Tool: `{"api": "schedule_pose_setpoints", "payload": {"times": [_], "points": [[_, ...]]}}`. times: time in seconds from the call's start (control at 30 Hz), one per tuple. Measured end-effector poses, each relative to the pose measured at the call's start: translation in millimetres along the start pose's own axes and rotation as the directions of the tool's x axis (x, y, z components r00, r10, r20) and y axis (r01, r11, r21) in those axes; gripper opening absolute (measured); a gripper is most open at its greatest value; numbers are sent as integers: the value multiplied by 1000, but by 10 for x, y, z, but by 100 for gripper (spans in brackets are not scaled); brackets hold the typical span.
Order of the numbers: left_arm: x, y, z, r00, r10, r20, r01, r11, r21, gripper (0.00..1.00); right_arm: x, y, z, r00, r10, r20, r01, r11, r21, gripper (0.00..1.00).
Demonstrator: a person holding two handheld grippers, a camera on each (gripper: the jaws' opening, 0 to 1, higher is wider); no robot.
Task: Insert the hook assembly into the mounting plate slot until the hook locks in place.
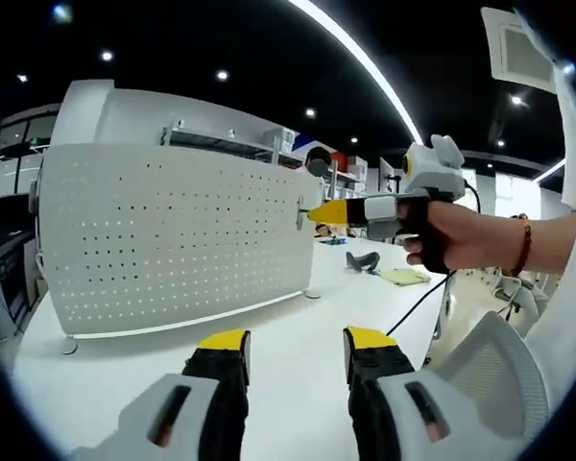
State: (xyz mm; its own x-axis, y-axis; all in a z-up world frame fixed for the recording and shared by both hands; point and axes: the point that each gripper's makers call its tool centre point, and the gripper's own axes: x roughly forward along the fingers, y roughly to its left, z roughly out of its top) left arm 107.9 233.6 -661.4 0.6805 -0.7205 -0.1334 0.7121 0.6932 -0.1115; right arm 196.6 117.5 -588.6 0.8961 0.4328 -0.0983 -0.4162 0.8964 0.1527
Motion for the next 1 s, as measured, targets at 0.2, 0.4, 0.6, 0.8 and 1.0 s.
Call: {"api": "schedule_pose_setpoints", "payload": {"times": [0.2, 0.4, 0.6, 0.8, 1.0], "points": [[-51, 101, -16, 999, 32, -4, -32, 999, 8, 50, 100, -80, 99, 1000, -14, 18, 14, 999, -42, 0], [-91, 153, -13, 999, 47, -1, -47, 999, 17, 59, 206, -161, 217, 999, -38, 38, 41, 996, -77, 0], [-97, 191, -41, 998, 59, -18, -59, 998, 12, 58, 298, -261, 299, 996, -73, 53, 78, 991, -104, 0], [-112, 206, -74, 998, 64, -28, -64, 998, 7, 58, 398, -335, 372, 994, -88, 62, 95, 989, -110, 0], [-144, 259, -130, 995, 82, -50, -82, 997, -5, 58, 485, -433, 474, 988, -130, 89, 140, 983, -117, 1]]}}
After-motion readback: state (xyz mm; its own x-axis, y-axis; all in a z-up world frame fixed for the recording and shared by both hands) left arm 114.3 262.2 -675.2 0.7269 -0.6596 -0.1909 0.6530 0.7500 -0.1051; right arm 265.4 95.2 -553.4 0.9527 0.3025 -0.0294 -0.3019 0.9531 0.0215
